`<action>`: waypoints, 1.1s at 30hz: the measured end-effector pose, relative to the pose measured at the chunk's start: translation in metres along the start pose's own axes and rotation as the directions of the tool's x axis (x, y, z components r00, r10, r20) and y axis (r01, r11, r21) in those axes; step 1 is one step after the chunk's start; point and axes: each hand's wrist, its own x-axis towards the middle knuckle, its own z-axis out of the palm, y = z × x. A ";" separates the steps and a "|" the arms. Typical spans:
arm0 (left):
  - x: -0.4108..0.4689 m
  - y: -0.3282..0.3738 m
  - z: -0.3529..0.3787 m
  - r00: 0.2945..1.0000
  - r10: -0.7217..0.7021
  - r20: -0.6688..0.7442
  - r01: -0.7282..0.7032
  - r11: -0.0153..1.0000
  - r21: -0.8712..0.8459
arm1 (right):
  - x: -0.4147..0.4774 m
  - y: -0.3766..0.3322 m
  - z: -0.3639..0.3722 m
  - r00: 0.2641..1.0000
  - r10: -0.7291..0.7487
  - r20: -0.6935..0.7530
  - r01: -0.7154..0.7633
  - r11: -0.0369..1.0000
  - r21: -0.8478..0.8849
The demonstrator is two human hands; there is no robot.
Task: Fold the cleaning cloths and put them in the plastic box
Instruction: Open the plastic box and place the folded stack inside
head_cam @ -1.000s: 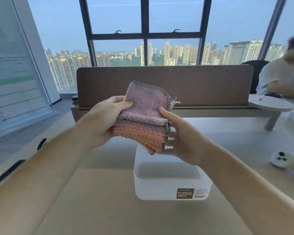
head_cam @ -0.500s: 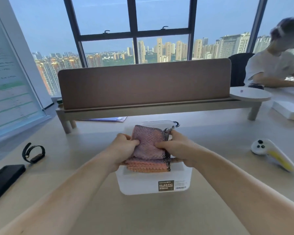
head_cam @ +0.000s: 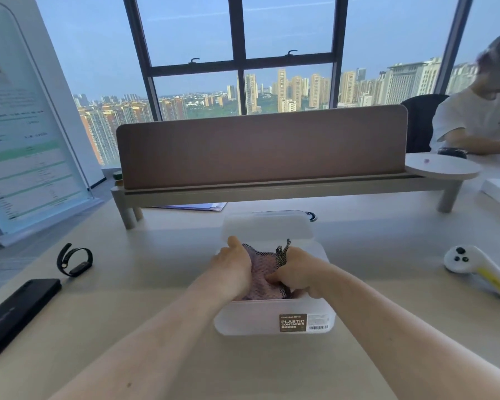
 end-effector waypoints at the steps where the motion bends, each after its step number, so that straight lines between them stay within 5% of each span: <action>1: -0.002 0.001 0.000 1.000 0.017 -0.003 -0.017 0.999 0.049 | 0.001 0.001 0.001 1.000 0.002 0.018 -0.002 1.000 0.003; 4: -0.006 0.000 0.000 0.987 0.127 -0.097 -0.105 0.973 0.205 | 0.007 0.005 0.004 1.000 -0.014 0.009 0.014 1.000 -0.014; 7: -0.003 -0.007 -0.008 0.939 0.290 -0.187 -0.247 0.943 0.223 | 0.008 0.003 0.000 0.995 -0.071 -0.069 0.049 0.958 -0.283; 12: 0.013 -0.021 -0.018 0.909 0.385 0.160 -0.402 0.911 0.093 | -0.008 -0.004 -0.015 0.952 -0.280 -0.123 0.175 0.828 -0.533; 15: 0.019 -0.024 -0.019 0.891 0.400 0.213 -0.432 0.893 0.127 | -0.011 -0.006 -0.021 0.941 -0.336 -0.051 0.261 0.810 -0.525; 19: 0.019 -0.018 -0.020 0.867 0.408 0.285 -0.466 0.866 0.181 | -0.004 0.000 -0.018 0.953 -0.273 0.134 0.297 0.735 -0.610; 24: 0.021 -0.018 -0.017 0.849 0.416 0.327 -0.482 0.863 0.153 | -0.007 -0.005 -0.022 0.934 -0.309 0.180 0.351 0.694 -0.629; 29: 0.023 -0.021 -0.012 0.842 0.426 0.331 -0.492 0.858 0.148 | -0.027 -0.016 -0.025 0.937 -0.174 0.303 0.345 0.608 -0.716; 33: 0.026 -0.021 -0.012 0.850 0.429 0.306 -0.489 0.859 0.152 | -0.020 -0.017 -0.030 0.970 -0.118 0.211 0.238 0.617 -0.750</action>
